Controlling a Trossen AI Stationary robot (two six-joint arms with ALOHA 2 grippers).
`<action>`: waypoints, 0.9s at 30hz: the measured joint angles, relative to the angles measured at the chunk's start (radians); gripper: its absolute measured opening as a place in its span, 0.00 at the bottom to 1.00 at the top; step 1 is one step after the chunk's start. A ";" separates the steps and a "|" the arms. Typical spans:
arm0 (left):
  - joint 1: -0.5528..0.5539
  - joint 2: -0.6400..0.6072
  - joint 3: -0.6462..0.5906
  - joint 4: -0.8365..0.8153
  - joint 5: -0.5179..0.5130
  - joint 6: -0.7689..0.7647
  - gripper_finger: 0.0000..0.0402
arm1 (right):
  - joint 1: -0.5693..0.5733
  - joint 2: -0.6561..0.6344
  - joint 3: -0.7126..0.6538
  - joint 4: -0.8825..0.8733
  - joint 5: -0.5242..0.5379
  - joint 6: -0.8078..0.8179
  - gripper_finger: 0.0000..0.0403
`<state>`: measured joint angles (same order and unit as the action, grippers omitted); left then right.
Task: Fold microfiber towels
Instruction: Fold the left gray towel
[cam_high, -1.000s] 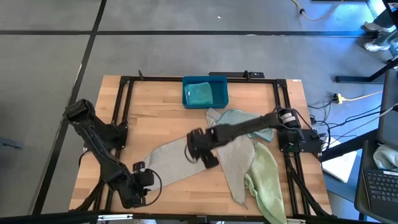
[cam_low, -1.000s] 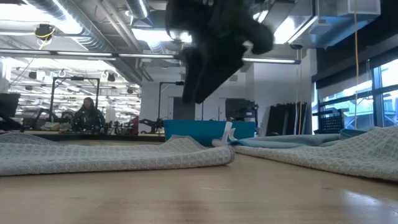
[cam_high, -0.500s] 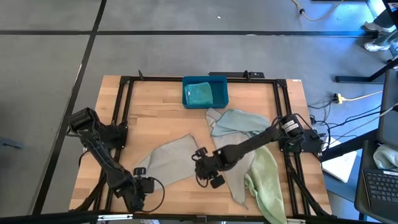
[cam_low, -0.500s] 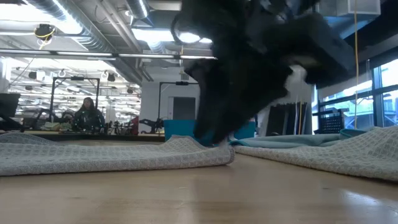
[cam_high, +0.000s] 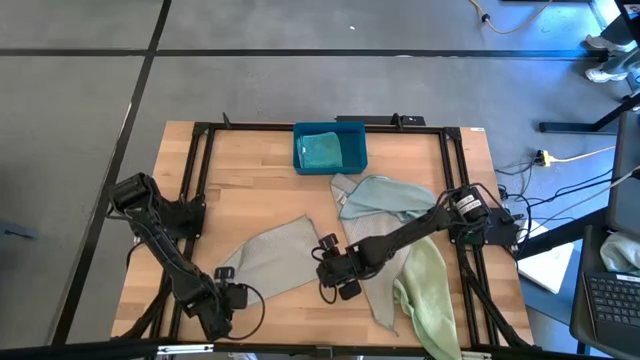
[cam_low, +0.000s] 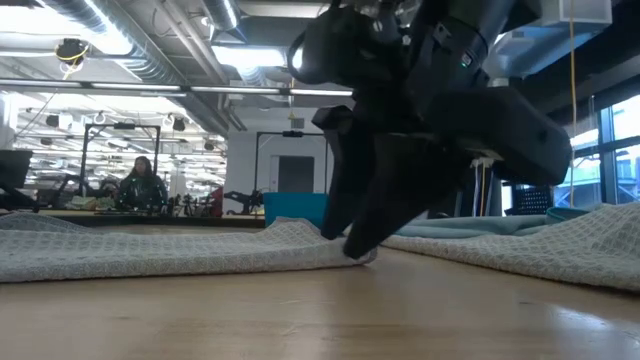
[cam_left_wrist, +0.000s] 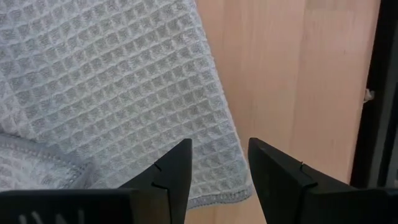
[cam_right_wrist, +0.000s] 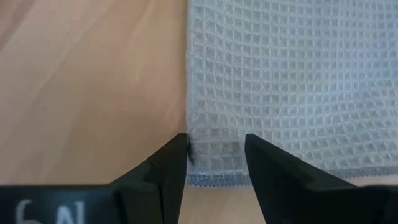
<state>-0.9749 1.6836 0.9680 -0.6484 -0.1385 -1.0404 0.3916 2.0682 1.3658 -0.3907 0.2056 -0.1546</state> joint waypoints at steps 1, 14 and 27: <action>0.000 0.000 0.000 0.005 0.004 -0.001 0.37 | 0.000 0.000 0.000 0.000 0.008 0.001 0.41; -0.001 0.047 0.000 0.037 0.043 -0.022 0.37 | -0.004 0.006 0.000 0.006 0.011 0.072 0.28; -0.001 0.083 0.004 0.027 0.068 -0.038 0.37 | -0.009 0.037 0.003 0.018 0.003 0.046 0.24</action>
<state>-0.9758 1.7664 0.9718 -0.6212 -0.0701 -1.0781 0.3827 2.1053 1.3689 -0.3729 0.2084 -0.1084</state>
